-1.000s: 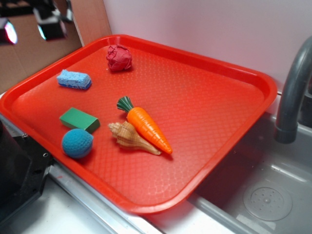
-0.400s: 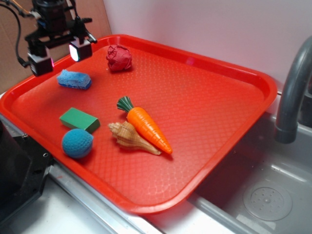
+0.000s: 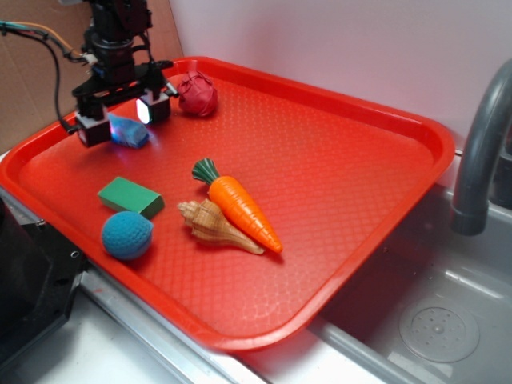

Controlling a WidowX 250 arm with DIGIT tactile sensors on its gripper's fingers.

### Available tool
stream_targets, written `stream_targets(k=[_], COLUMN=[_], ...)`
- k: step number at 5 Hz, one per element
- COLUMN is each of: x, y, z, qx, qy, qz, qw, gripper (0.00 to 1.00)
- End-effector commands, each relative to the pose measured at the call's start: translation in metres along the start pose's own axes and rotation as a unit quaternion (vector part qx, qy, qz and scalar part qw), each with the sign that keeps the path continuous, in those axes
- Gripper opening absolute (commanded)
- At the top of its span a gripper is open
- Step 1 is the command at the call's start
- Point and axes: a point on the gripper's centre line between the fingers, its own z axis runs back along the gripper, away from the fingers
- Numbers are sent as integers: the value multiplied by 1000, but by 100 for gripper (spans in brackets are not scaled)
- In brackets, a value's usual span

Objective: Grab the blue sponge.

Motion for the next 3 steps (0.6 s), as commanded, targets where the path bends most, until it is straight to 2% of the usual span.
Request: stream_targets(k=[1,2,3], x=[-8,-5,-22], y=[41,49,45], z=[19,67,121], qx=[-6,-72,-135], qy=[-16,-51,-72], qz=[-25,-133,-241], qw=[1000,987,958], gripper=[0,0,0])
